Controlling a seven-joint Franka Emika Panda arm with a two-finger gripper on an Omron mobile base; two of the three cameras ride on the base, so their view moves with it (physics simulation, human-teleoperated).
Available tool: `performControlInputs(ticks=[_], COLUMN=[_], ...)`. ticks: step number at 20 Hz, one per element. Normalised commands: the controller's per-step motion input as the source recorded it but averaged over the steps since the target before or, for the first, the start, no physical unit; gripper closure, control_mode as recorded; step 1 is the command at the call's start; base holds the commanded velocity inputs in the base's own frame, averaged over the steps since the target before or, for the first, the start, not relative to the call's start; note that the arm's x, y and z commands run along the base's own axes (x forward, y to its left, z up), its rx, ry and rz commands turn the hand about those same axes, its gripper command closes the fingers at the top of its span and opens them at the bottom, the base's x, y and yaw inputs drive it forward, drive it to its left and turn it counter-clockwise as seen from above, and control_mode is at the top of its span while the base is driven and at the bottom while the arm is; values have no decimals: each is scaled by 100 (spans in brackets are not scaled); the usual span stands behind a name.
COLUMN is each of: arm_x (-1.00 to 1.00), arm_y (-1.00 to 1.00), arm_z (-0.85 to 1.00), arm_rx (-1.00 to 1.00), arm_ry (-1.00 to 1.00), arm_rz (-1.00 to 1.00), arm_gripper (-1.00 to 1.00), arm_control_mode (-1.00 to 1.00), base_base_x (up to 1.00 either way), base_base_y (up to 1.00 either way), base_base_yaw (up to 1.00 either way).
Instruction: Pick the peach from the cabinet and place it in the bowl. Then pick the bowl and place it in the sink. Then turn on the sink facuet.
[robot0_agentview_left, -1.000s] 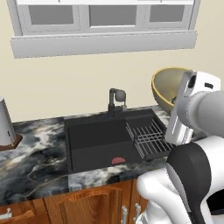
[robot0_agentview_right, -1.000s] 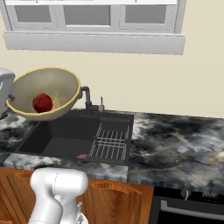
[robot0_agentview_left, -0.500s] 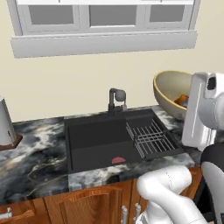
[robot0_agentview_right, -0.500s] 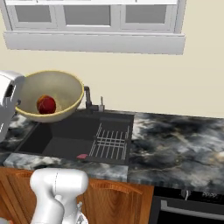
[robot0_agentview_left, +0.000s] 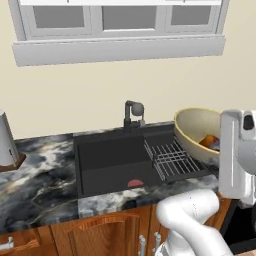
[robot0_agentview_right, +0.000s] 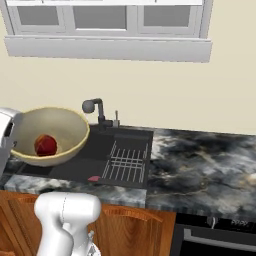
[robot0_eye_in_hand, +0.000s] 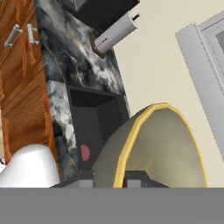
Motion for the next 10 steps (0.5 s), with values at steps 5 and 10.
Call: performControlInputs(ticks=[5, 10], arm_x=[-11, 6], arm_y=[71, 97], arm_z=[-29, -32], arm_rx=[-3, 0], arm_ry=[21, 26], arm_rz=[-19, -15], arm_gripper=[100, 100], arm_control_mode=[-100, -100], base_base_x=[0, 0], base_base_y=[0, 0], base_base_yaw=[0, 0])
